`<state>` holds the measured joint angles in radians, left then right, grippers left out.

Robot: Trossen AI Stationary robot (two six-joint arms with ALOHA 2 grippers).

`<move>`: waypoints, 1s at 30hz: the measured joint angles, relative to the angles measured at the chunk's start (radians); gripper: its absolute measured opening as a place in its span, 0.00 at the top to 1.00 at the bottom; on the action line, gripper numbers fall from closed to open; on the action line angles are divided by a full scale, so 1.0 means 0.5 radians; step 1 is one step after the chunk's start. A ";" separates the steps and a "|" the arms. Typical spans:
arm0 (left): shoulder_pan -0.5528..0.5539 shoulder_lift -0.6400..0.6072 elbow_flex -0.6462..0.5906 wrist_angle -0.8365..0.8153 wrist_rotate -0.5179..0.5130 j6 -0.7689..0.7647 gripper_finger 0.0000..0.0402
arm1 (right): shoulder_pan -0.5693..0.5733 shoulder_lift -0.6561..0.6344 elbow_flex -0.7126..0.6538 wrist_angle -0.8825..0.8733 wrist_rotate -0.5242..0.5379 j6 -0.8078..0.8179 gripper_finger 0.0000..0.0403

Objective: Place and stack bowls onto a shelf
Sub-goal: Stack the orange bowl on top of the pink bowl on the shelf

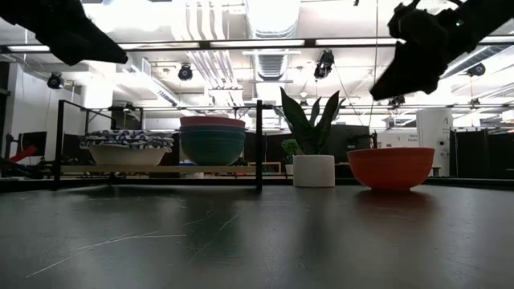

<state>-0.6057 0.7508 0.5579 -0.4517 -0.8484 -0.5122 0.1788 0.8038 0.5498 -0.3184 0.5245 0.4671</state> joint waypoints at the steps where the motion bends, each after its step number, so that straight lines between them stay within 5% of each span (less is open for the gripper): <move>1: 0.002 -0.014 -0.001 0.003 -0.017 0.016 0.81 | -0.004 0.033 0.052 -0.121 -0.016 0.021 0.63; 10: 0.015 -0.055 -0.003 0.028 -0.130 0.126 0.81 | -0.085 0.451 0.257 -0.557 -0.143 -0.025 0.63; 21: 0.015 -0.039 -0.007 0.023 -0.170 0.127 0.81 | -0.384 0.774 0.261 -0.546 -0.276 -0.190 0.64; 30: 0.014 -0.019 -0.008 0.023 -0.333 0.120 0.81 | -0.400 0.791 0.261 -0.485 -0.394 -0.277 0.96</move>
<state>-0.5985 0.7413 0.5537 -0.4404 -1.0147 -0.4520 -0.0214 1.1992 0.6804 -0.5610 0.3276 0.3285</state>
